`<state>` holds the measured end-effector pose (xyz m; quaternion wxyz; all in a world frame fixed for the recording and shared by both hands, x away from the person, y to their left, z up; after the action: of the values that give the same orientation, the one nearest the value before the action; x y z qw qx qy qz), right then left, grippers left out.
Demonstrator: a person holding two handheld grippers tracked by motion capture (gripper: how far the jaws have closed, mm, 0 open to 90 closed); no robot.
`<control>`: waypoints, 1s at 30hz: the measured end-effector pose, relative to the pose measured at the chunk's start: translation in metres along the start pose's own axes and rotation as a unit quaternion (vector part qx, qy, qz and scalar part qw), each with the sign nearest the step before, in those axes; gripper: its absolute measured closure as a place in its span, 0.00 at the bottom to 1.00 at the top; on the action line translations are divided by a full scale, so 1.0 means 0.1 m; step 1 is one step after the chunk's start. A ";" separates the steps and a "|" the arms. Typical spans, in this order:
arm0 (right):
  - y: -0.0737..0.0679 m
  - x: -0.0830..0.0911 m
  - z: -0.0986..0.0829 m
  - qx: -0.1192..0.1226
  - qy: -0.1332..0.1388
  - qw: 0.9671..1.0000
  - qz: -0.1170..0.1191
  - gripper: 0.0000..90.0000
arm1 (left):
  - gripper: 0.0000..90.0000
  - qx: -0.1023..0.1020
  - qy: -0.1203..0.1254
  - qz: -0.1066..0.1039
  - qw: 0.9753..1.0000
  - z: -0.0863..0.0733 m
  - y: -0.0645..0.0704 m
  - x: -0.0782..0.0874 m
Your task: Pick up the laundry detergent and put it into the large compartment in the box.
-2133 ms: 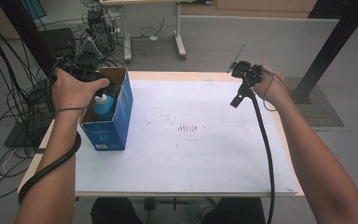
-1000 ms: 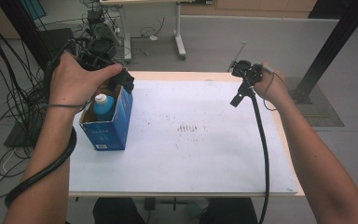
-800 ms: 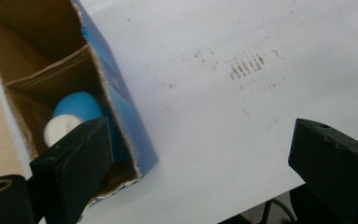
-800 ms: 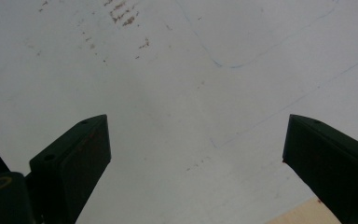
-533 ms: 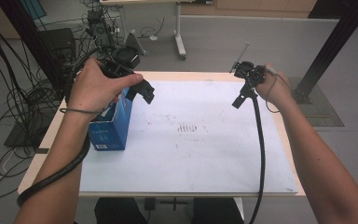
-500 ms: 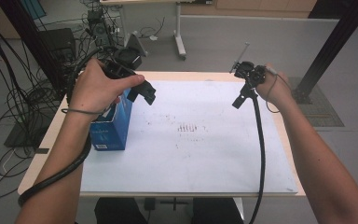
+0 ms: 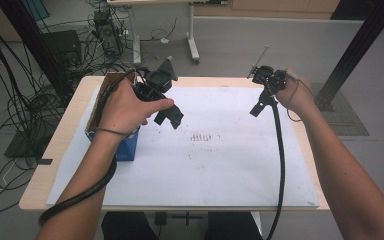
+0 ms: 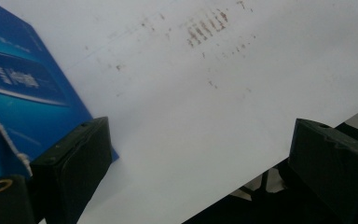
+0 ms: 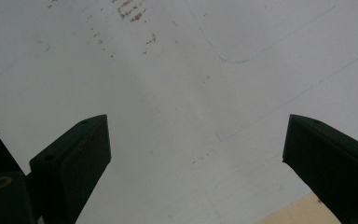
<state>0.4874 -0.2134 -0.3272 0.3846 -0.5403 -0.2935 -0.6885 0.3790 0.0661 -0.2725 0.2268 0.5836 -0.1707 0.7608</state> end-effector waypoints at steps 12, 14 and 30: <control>0.02 -0.10 0.02 0.000 -0.007 1.000 0.005 0.08 | 0.08 -0.008 -0.033 -0.009 0.999 -0.06 0.08 -0.55; 0.03 -0.11 0.02 0.001 -0.010 1.000 0.005 0.08 | 0.08 -0.008 -0.036 -0.012 0.999 -0.07 0.08 -0.62; 0.02 -0.19 0.05 0.002 -0.018 1.000 0.008 0.08 | 0.08 -0.004 -0.052 -0.030 0.998 -0.17 0.12 -1.08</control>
<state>0.4942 -0.2062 -0.3443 0.3861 -0.5540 -0.2973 -0.6750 0.3819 0.0494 -0.3813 0.2428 0.6261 -0.1677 0.7218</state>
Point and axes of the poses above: each handheld gripper's, and its own axes: x roughly backward along the jaws, z roughly out of its top, y roughly to its right, the point moved 7 cm from there along -x, roughly forward along the jaws
